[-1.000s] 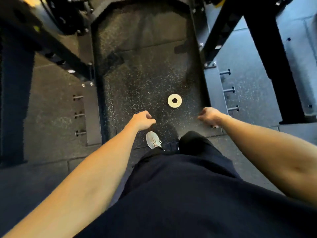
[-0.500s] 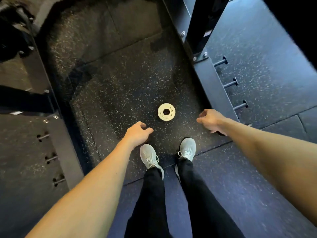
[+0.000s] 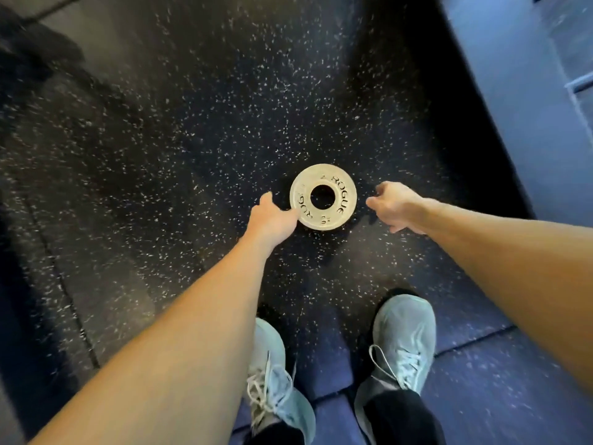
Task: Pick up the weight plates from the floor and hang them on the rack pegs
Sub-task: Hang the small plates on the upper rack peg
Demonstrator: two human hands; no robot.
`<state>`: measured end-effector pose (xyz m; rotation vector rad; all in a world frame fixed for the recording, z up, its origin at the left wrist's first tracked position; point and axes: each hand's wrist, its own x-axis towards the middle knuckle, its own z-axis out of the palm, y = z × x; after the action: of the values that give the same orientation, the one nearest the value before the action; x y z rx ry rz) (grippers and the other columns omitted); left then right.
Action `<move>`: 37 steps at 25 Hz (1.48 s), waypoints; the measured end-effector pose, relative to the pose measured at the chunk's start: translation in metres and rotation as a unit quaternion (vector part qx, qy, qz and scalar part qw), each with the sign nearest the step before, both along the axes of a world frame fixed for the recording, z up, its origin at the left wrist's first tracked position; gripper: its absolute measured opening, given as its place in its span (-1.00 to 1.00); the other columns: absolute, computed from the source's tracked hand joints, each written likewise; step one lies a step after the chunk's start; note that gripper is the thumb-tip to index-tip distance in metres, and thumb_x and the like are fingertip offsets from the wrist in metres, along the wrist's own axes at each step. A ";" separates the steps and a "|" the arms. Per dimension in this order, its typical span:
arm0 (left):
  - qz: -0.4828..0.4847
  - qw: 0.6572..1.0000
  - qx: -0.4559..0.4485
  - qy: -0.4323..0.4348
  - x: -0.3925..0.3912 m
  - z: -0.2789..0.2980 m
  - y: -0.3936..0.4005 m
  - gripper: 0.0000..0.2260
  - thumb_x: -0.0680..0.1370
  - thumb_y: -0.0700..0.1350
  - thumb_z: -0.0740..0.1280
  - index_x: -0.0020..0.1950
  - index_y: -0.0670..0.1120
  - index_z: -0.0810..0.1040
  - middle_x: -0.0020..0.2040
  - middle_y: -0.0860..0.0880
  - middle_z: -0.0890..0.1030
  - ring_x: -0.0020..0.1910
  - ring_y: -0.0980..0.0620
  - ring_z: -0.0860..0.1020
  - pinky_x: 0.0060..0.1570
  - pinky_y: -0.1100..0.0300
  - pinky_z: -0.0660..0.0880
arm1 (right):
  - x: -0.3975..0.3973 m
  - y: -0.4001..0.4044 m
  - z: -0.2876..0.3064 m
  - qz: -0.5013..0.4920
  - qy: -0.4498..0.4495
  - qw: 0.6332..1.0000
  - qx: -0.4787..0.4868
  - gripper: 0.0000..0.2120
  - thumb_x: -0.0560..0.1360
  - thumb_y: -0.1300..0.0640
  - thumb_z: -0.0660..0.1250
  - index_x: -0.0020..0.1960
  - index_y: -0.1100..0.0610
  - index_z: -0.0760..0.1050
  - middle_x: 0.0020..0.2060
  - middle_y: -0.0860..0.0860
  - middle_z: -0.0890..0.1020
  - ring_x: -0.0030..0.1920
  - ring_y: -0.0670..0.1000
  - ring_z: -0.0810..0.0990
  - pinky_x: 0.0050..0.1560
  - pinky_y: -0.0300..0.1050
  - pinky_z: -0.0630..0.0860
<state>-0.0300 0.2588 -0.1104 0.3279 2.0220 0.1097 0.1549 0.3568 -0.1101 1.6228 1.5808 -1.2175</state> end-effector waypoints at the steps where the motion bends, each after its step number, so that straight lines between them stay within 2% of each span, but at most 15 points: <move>1: 0.002 1.000 0.003 0.006 0.002 -0.019 0.003 -0.24 0.49 0.05 0.37 0.58 0.09 0.01 0.53 -0.10 0.16 0.41 -0.15 0.33 0.34 -0.08 0.39 | -0.005 -0.001 -0.019 -0.008 0.005 1.000 -0.005 -0.58 0.60 0.08 0.07 0.39 0.27 0.26 0.28 0.21 0.44 0.07 0.22 0.58 0.11 0.12 0.56; 3: -0.012 1.000 -0.010 0.009 0.011 -0.046 0.008 -0.20 0.48 0.03 0.37 0.58 0.16 -0.06 0.53 -0.10 0.00 0.43 -0.16 0.22 0.36 -0.08 0.34 | -0.013 -0.005 -0.046 -0.023 0.023 0.999 -0.002 -0.57 0.58 0.08 0.08 0.42 0.19 0.24 0.35 0.25 0.29 0.07 0.22 0.55 0.09 0.12 0.56; 5: 0.004 1.000 0.001 0.018 0.027 -0.059 0.012 -0.24 0.47 -0.04 0.36 0.56 0.19 0.02 0.46 -0.08 -0.02 0.36 -0.16 0.21 0.32 -0.05 0.36 | -0.024 -0.012 -0.058 -0.110 0.056 0.992 0.000 -0.62 0.56 0.14 0.15 0.36 0.20 0.33 0.34 0.26 0.31 0.14 0.22 0.52 0.14 0.13 0.53; 8: 0.175 0.982 0.074 -0.012 0.038 -0.058 0.009 -0.50 0.48 -0.21 0.30 0.39 0.12 0.34 0.32 -0.06 0.22 0.04 -0.03 0.43 0.12 -0.03 0.56 | -0.030 -0.018 -0.055 -0.345 0.105 0.932 -0.032 -0.71 0.57 0.19 0.23 0.29 0.15 0.36 0.29 0.14 0.43 0.11 0.09 0.55 -0.04 -0.02 0.63; 11: 0.188 0.978 0.083 -0.023 0.032 -0.040 -0.003 -0.80 0.55 -0.20 0.30 0.05 0.08 0.40 0.11 -0.07 0.51 -0.01 -0.04 0.56 0.04 -0.05 0.60 | -0.019 -0.023 -0.032 -0.379 0.117 0.917 -0.048 -0.75 0.58 0.15 0.25 0.23 0.17 0.35 0.17 0.14 0.54 0.11 0.09 0.58 -0.08 -0.03 0.63; 13: 0.167 0.982 0.082 -0.015 0.025 -0.015 -0.009 -0.79 0.55 -0.20 0.33 -0.06 0.11 0.40 0.05 -0.08 0.56 -0.03 -0.04 0.60 -0.01 -0.04 0.62 | -0.012 -0.028 -0.006 -0.390 0.106 0.914 -0.028 -0.81 0.57 0.14 0.27 0.14 0.16 0.36 0.07 0.15 0.60 0.01 0.09 0.63 -0.13 -0.02 0.63; 16: 0.144 0.985 0.092 -0.025 0.022 0.046 -0.015 -0.77 0.53 -0.23 0.37 -0.10 0.10 0.44 0.01 -0.08 0.60 -0.06 -0.03 0.62 -0.04 -0.05 0.63 | -0.007 -0.038 0.052 -0.407 0.101 0.908 -0.013 -0.91 0.57 0.15 0.28 0.01 0.11 0.37 -0.05 0.11 0.63 -0.14 0.05 0.64 -0.31 -0.11 0.58; 19: 0.150 0.984 0.080 -0.051 0.019 0.136 -0.025 -0.80 0.54 -0.26 0.37 0.01 0.04 0.50 0.04 -0.10 0.61 -0.12 0.00 0.62 -0.11 0.03 0.65 | -0.004 -0.048 0.141 -0.395 0.105 0.913 -0.016 -0.86 0.56 0.16 0.29 -0.13 0.06 0.35 -0.17 0.07 0.61 -0.29 -0.01 0.60 -0.38 -0.13 0.56; 21: 0.169 0.979 0.074 -0.081 0.019 0.205 -0.032 -0.79 0.55 -0.26 0.37 0.08 0.02 0.50 0.03 -0.09 0.61 -0.17 0.03 0.61 -0.21 0.15 0.63 | -0.001 -0.056 0.207 -0.387 0.106 0.916 0.004 -0.88 0.55 0.16 0.30 -0.11 0.06 0.35 -0.20 0.06 0.59 -0.31 -0.02 0.59 -0.34 -0.10 0.59; 24: 0.167 0.976 0.062 -0.126 0.023 0.302 -0.051 -0.80 0.57 -0.26 0.34 0.10 -0.01 0.47 0.01 -0.12 0.61 -0.16 0.03 0.59 -0.25 0.21 0.58 | 0.005 -0.073 0.299 -0.393 0.103 0.914 0.000 -0.89 0.53 0.17 0.31 -0.04 0.08 0.36 -0.19 0.07 0.59 -0.19 0.05 0.63 -0.09 0.09 0.64; 26: 0.159 0.976 0.071 -0.134 0.025 0.370 -0.065 -0.81 0.57 -0.29 0.33 0.07 -0.04 0.45 -0.03 -0.13 0.57 -0.19 0.02 0.57 -0.32 0.24 0.57 | 0.008 -0.085 0.365 -0.405 0.111 0.907 -0.027 -0.86 0.53 0.19 0.31 -0.10 0.05 0.35 -0.22 0.05 0.59 -0.22 0.04 0.63 -0.07 0.12 0.63; 29: 0.148 0.977 0.093 -0.121 0.028 0.462 -0.084 -0.84 0.57 -0.31 0.32 -0.01 -0.05 0.45 -0.13 -0.12 0.55 -0.33 0.05 0.51 -0.58 0.34 0.44 | 0.014 -0.102 0.459 -0.400 0.125 0.908 -0.024 -0.88 0.53 0.19 0.31 -0.08 0.06 0.36 -0.18 0.06 0.61 -0.21 0.01 0.63 -0.12 0.10 0.64; 32: 0.113 0.980 0.101 -0.127 0.028 0.531 -0.100 -0.80 0.56 -0.29 0.33 -0.09 0.01 0.44 -0.16 -0.12 0.57 -0.35 0.04 0.52 -0.54 0.29 0.44 | 0.021 -0.120 0.526 -0.392 0.144 0.909 -0.011 -0.87 0.52 0.18 0.32 0.00 0.12 0.37 -0.18 0.07 0.61 -0.21 0.03 0.64 -0.13 0.12 0.64; 34: 0.096 0.979 0.125 -0.126 0.027 0.573 -0.106 -0.83 0.55 -0.29 0.34 0.00 -0.03 0.46 -0.18 -0.12 0.58 -0.36 0.04 0.52 -0.46 0.25 0.46 | 0.025 -0.130 0.567 -0.392 0.165 0.905 0.007 -0.85 0.51 0.17 0.33 0.00 0.13 0.36 -0.20 0.08 0.60 -0.22 0.05 0.63 -0.12 0.14 0.64; 37: 0.087 0.976 0.163 -0.115 0.028 0.627 -0.116 -0.81 0.55 -0.29 0.35 0.09 -0.08 0.45 -0.26 -0.09 0.55 -0.43 0.06 0.46 -0.48 0.25 0.41 | 0.025 -0.140 0.620 -0.401 0.190 0.896 0.023 -0.83 0.50 0.15 0.36 -0.03 0.11 0.36 -0.24 0.05 0.58 -0.29 0.01 0.61 -0.20 0.11 0.64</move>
<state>-0.0021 0.1431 0.5163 0.3251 1.7965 0.5685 0.1803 0.2166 0.5097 2.2793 1.1401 -2.0233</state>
